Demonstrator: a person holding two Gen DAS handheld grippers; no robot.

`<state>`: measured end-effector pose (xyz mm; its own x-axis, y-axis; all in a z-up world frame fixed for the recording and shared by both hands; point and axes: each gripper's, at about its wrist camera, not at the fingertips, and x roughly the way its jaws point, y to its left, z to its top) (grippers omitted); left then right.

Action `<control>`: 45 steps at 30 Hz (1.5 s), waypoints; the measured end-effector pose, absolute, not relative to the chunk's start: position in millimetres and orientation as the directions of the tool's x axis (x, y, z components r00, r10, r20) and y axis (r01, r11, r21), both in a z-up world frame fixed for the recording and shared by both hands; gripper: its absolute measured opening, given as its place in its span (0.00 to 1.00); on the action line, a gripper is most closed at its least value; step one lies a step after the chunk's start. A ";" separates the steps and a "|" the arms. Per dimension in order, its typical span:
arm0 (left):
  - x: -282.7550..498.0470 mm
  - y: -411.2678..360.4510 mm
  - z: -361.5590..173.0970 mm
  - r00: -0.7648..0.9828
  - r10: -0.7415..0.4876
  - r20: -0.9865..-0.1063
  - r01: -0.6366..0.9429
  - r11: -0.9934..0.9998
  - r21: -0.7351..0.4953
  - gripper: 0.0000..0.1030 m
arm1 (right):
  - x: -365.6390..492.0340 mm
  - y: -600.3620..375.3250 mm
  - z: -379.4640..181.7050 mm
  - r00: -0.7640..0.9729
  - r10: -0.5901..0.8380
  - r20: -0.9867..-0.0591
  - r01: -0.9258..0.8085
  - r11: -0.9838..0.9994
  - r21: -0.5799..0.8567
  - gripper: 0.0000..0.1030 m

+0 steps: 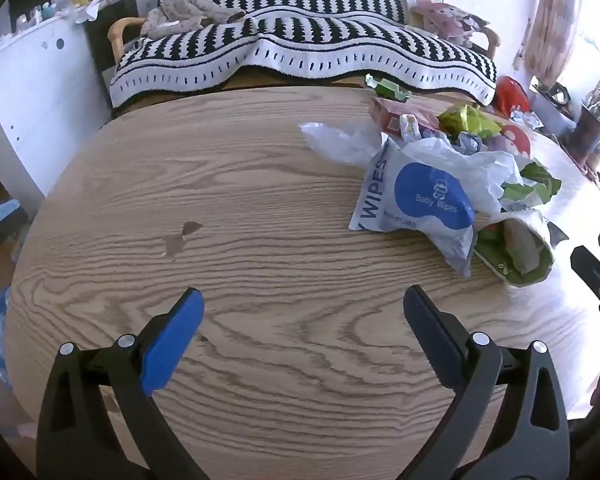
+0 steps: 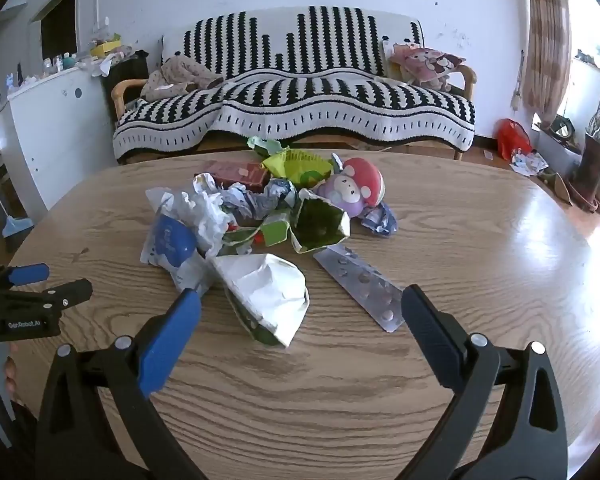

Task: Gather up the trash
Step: 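Move both tools toward the pile of trash on the table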

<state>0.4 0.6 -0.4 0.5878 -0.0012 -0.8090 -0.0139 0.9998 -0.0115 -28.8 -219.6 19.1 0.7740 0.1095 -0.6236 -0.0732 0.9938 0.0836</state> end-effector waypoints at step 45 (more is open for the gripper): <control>3.5 -17.7 -15.4 0.548 -0.029 -0.836 -0.006 0.999 -0.039 0.94 | -24.8 -231.7 9.6 0.755 0.103 -0.647 -0.028 0.992 0.124 0.94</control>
<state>3.5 -17.7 -15.4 0.5484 -0.0288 -0.8357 -0.0062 0.9992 -0.0385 -24.8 -231.7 9.6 0.7554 0.1028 -0.6471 -0.0284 0.9918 0.1244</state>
